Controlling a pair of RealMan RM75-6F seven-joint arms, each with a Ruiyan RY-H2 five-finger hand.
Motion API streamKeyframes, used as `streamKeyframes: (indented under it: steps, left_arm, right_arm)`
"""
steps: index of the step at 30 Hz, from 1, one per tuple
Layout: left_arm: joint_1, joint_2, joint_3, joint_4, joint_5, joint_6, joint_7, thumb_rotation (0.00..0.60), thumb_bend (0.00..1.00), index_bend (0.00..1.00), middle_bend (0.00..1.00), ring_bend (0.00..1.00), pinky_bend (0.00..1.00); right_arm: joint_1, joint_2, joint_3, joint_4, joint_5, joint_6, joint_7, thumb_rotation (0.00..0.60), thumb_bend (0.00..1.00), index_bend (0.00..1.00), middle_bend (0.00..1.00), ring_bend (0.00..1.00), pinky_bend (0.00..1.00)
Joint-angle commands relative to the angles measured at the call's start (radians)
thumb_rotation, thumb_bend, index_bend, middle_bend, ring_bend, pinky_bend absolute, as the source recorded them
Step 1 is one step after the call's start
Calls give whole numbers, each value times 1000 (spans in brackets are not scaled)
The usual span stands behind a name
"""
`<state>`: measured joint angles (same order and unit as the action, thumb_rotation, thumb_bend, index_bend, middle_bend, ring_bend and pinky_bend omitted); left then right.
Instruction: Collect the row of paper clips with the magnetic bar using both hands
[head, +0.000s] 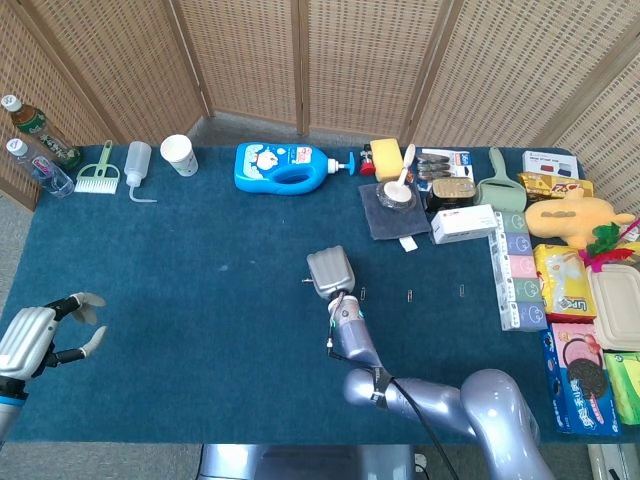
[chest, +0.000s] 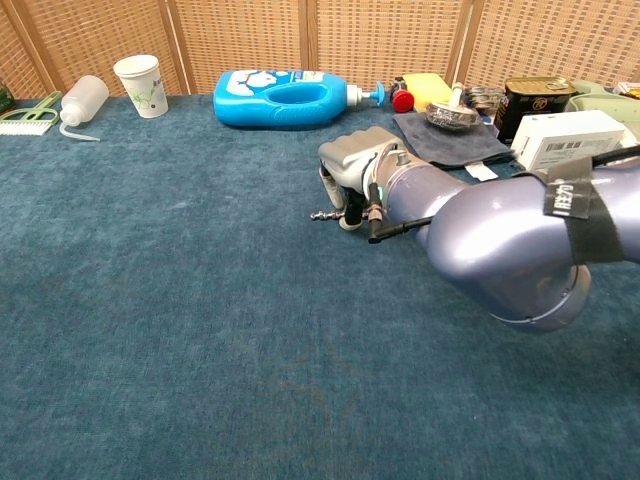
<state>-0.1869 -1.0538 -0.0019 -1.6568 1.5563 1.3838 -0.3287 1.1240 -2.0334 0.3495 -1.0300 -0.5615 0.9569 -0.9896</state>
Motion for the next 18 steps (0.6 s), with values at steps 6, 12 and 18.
streamKeyframes:
  steps: [6, 12, 18]
  left_arm:
    - [-2, -4, 0, 4, 1, -2, -5, 354, 316, 341, 523, 488, 917]
    - [-2, -4, 0, 7, 1, -4, -6, 353, 315, 341, 520, 485, 917]
    - [-2, -5, 1, 7, 2, -2, -6, 351, 316, 341, 518, 484, 917]
  right_arm:
    - [6, -1, 3, 5, 12, -1, -12, 600, 338, 520, 816, 899, 1000]
    - [8, -1, 6, 5, 25, 2, -23, 600, 338, 530, 818, 899, 1000]
    - [12, -4, 8, 7, 34, 3, -29, 600, 338, 544, 819, 900, 1000]
